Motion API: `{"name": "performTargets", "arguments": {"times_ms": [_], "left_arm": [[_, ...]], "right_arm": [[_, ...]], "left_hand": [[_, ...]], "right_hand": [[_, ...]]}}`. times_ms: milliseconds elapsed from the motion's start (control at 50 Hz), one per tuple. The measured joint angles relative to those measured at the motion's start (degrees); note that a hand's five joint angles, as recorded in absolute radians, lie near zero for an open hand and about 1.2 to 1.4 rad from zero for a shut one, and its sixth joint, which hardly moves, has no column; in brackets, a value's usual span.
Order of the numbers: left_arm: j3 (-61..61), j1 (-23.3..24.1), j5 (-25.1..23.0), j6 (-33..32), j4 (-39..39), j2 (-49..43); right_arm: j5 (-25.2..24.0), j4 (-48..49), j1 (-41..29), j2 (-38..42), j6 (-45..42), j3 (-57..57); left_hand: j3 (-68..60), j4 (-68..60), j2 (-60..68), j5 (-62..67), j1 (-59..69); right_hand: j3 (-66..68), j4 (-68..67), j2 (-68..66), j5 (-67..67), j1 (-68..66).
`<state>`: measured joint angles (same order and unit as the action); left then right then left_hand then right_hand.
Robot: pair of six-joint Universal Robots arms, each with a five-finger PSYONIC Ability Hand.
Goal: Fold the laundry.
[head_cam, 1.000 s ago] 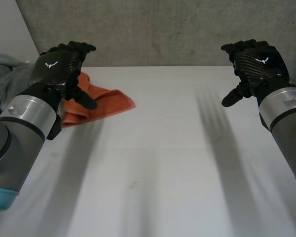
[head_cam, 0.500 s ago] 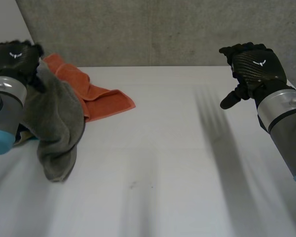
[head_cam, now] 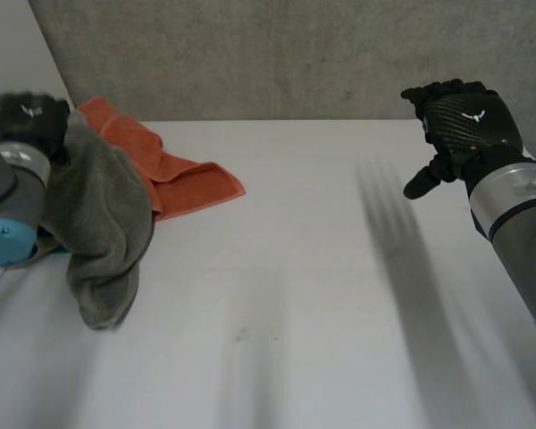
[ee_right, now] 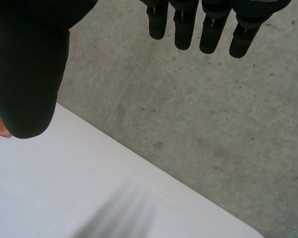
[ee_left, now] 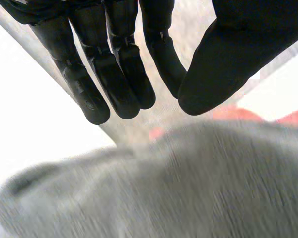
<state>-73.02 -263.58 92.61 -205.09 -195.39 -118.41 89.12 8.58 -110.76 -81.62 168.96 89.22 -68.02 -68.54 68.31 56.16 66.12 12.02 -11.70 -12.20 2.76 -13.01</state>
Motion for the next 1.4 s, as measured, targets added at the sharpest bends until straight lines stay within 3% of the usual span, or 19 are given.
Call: {"name": "performTargets", "arguments": {"times_ms": [200,220,260,280,320,340,360,460,540,560,580,600,660,720,780,940,1100,1240,1400], "left_arm": [[-0.9,7.07,-0.44,12.08,1.6,13.47],[-0.93,7.17,-0.5,11.91,1.74,13.17],[-1.01,6.99,-0.62,10.42,2.15,11.79],[-1.05,6.47,-0.73,8.12,2.54,10.0],[-1.04,6.17,-0.77,7.04,2.69,9.23],[-1.0,5.58,-0.83,5.29,2.9,7.96],[-0.99,3.69,-1.03,0.87,3.37,4.62],[-0.39,-0.68,-3.32,-5.73,3.8,-2.13],[0.75,-2.43,-6.29,-7.25,3.77,-5.42],[1.62,-2.92,-7.9,-7.41,3.74,-6.83],[2.04,-3.04,-8.5,-7.38,3.7,-7.36],[2.46,-3.1,-9.03,-7.34,3.68,-7.79],[3.84,-2.89,-10.18,-7.04,3.63,-8.76],[4.72,-2.28,-10.35,-6.74,3.59,-8.77],[5.16,-1.12,-10.06,-6.25,3.55,-7.48],[4.91,6.42,-7.41,1.39,3.47,6.25],[4.64,18.24,-3.71,16.92,4.61,17.44],[5.61,32.53,-1.23,21.33,5.05,9.02],[8.25,39.29,-0.57,28.56,4.44,-3.01]], "right_arm": [[0.0,-0.47,0.35,-0.75,-0.73,-1.56],[0.0,-0.52,0.34,-0.78,-0.81,-1.55],[0.0,-0.59,0.34,-0.81,-0.98,-1.45],[0.0,-0.64,0.32,-0.84,-1.13,-1.3],[0.0,-0.65,0.32,-0.84,-1.2,-1.23],[0.0,-0.67,0.31,-0.84,-1.29,-1.13],[0.0,-0.68,0.3,-0.84,-1.48,-0.91],[0.0,-0.69,0.28,-0.83,-1.7,-0.59],[0.0,-0.68,0.23,-0.83,-1.73,-0.39],[0.0,-0.67,0.22,-0.82,-1.73,-0.25],[0.0,-0.67,0.21,-0.82,-1.73,-0.18],[0.0,-0.67,0.21,-0.82,-1.73,-0.13],[0.0,-0.67,0.21,-0.79,-1.72,0.02],[0.0,-0.67,0.24,-0.77,-1.71,0.03],[0.0,-0.66,0.29,-0.8,-1.72,-0.06],[0.0,-0.62,0.68,-1.44,-1.78,-0.86],[0.02,-0.74,2.99,-2.65,-1.8,-1.96],[0.04,-0.71,4.14,-2.87,-1.78,-2.25],[0.0,-0.77,5.56,-2.58,-1.86,-2.26]], "left_hand": [[-0.01,-0.02,0.01,0.0,0.0],[8.56,8.83,-8.74,-7.63,-9.11],[24.99,25.57,-25.49,-24.14,-28.46],[40.37,40.16,-41.12,-38.68,-44.42],[40.37,40.16,-41.12,-38.68,-44.42],[51.46,52.12,-52.1,-50.2,-52.88],[54.46,55.36,-54.97,-53.29,-53.88],[55.02,55.89,-55.39,-53.4,-53.88],[53.27,54.13,-53.48,-51.68,-51.77],[40.16,40.49,-39.29,-38.06,-35.79],[37.3,38.59,-37.37,-36.21,-33.58],[25.86,26.98,-25.83,-24.99,-20.98],[8.2,9.11,-8.13,-7.56,-4.43],[0.38,0.3,-0.28,-0.9,-1.18],[0.0,-0.01,0.01,-0.9,-1.18],[-0.05,-0.02,0.07,-0.9,-1.18],[-0.05,-0.03,0.08,-0.89,-1.18],[-0.06,-0.04,0.18,-0.89,-1.18],[2.88,3.08,-2.88,-2.74,-3.7]], "right_hand": [[0.0,0.0,0.0,0.0,0.0],[0.0,0.0,0.0,0.0,0.0],[0.0,0.0,0.0,0.0,0.0],[0.0,0.0,0.0,0.0,0.0],[0.0,0.0,0.0,0.0,0.0],[0.0,0.0,0.0,0.0,0.0],[0.0,0.0,0.0,0.0,0.0],[0.0,0.0,0.0,0.0,0.0],[0.0,0.0,0.0,0.0,0.0],[0.0,0.0,0.0,0.0,0.0],[0.0,0.0,0.0,0.0,0.0],[0.0,0.0,0.0,0.0,0.0],[0.0,0.0,0.0,0.0,0.0],[0.0,0.0,0.0,0.0,0.0],[0.0,0.0,0.0,0.0,0.0],[0.0,0.0,0.0,0.0,0.0],[0.0,0.0,0.0,0.0,0.0],[0.0,0.0,0.0,0.0,0.0],[0.0,0.0,0.0,0.0,0.0]]}}
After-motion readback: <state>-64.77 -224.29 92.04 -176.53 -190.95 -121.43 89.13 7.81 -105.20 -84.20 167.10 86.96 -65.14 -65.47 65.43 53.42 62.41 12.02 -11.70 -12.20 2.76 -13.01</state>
